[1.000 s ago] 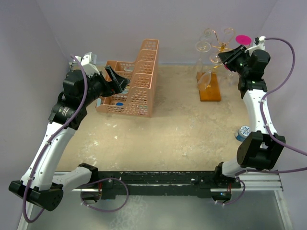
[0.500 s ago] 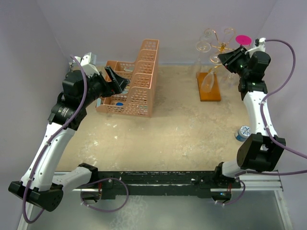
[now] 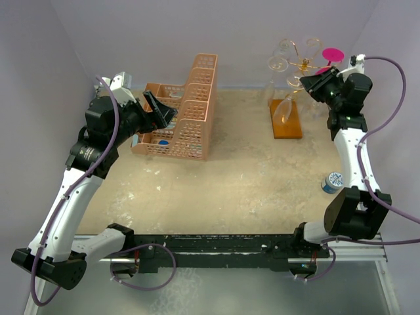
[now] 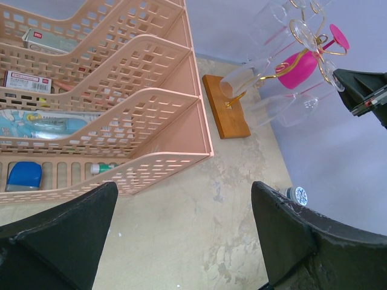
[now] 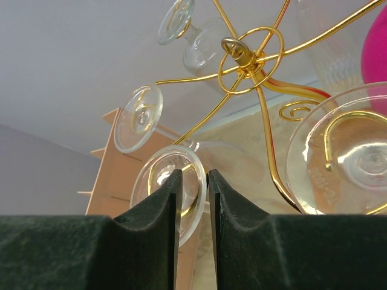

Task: Take the wine glass off the wine glass rack
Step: Pick up the wine glass from the wine rack.

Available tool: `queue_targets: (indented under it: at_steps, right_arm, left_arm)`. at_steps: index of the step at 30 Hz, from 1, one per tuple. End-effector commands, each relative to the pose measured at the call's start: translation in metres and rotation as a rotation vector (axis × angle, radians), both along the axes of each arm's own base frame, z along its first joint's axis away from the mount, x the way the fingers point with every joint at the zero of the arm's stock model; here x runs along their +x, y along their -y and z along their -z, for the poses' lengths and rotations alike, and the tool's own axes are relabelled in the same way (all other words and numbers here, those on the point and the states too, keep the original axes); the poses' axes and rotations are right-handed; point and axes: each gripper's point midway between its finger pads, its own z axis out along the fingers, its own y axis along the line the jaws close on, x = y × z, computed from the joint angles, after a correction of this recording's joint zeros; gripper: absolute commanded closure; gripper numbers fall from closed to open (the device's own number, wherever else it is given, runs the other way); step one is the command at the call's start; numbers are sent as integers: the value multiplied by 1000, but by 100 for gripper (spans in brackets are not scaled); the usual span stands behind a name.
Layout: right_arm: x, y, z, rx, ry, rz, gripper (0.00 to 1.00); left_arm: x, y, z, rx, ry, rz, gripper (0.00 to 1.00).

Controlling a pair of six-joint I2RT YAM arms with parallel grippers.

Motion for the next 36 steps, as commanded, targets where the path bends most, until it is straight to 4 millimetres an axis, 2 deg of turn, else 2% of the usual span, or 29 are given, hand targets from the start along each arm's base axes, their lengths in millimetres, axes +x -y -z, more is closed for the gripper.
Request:
queue_targets:
  at_steps: [1, 16, 33, 36]
  right_arm:
    - [-10, -3, -27, -13, 80, -13, 75]
    - [-14, -2, -43, -24, 101, 2, 91]
    - [-11, 13, -48, -82, 68, 71, 85]
    - [-10, 11, -46, -82, 64, 60, 91]
  left_arm:
    - [-3, -5, -18, -3, 69, -8, 12]
    - [-3, -6, -18, 2, 70, -11, 12]
    - [-3, -7, -19, 7, 74, -16, 12]
    - [-4, -8, -19, 9, 76, -15, 12]
